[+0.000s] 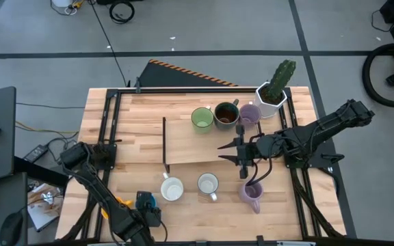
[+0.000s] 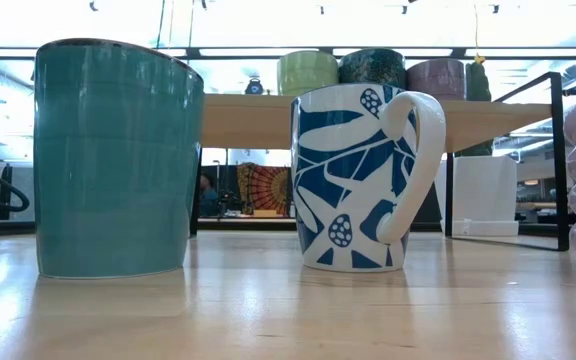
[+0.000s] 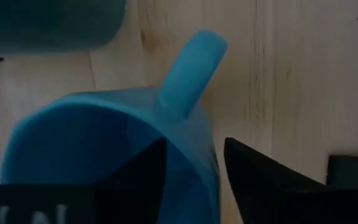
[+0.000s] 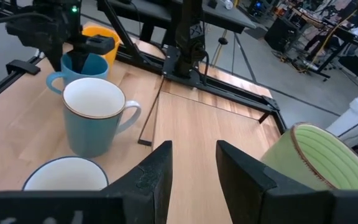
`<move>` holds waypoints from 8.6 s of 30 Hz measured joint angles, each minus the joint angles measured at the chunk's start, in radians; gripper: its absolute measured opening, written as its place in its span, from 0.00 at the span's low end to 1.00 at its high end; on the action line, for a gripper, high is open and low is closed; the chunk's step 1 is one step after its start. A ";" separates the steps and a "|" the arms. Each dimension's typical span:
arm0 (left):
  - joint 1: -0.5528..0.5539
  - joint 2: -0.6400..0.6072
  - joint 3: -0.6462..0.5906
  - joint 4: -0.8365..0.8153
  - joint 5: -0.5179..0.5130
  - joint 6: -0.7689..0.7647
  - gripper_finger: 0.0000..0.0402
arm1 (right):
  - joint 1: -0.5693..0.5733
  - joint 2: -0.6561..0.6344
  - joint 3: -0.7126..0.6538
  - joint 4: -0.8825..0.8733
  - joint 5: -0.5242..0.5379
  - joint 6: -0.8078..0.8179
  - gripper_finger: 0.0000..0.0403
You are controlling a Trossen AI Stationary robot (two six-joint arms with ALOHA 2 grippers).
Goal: Place coffee mugs
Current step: Put the blue mug on the shelf aligned with the other purple mug on the shelf
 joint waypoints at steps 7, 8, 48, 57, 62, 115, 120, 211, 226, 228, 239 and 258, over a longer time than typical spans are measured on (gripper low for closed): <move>0.002 0.000 -0.035 0.048 0.034 0.028 0.23 | 0.000 0.000 0.000 0.000 -0.012 0.000 0.32; 0.006 0.000 -0.035 0.048 0.034 0.029 0.20 | 0.000 0.000 0.000 -0.001 -0.013 0.000 0.32; 0.245 -0.436 0.184 -0.157 0.000 0.598 0.07 | -0.027 -0.002 0.184 -0.259 -0.029 0.178 0.32; 0.356 -0.434 0.185 -0.119 0.025 0.918 0.07 | -0.017 -0.006 0.258 -0.395 -0.031 0.300 0.32; 0.477 -0.422 0.185 -0.100 0.097 1.045 0.07 | 0.000 -0.006 0.363 -0.537 -0.029 0.333 0.32; 0.765 -0.236 0.185 -0.013 0.127 1.524 0.14 | 0.021 0.067 0.499 -0.740 -0.062 0.355 0.32; 0.764 -0.235 0.185 -0.011 0.110 1.500 0.19 | 0.021 0.067 0.499 -0.740 -0.062 0.355 0.32; 0.685 -1.220 -0.968 1.074 0.035 1.002 0.37 | -0.078 0.348 0.730 -0.665 -0.071 0.208 0.32; 0.685 -1.250 -1.292 1.547 0.001 1.095 0.37 | -0.140 0.610 0.981 -0.734 -0.037 0.374 0.32; 0.685 -1.249 -1.292 1.544 -0.003 1.101 0.37 | -0.139 0.629 1.005 -0.733 -0.032 0.389 0.32; 0.690 -1.295 -1.292 1.463 -0.002 1.118 0.37 | -0.135 0.679 1.083 -0.742 -0.031 0.330 0.32; 0.690 -1.504 -1.292 1.265 0.078 0.987 0.37 | -0.163 0.698 1.133 -0.645 -0.115 0.195 0.32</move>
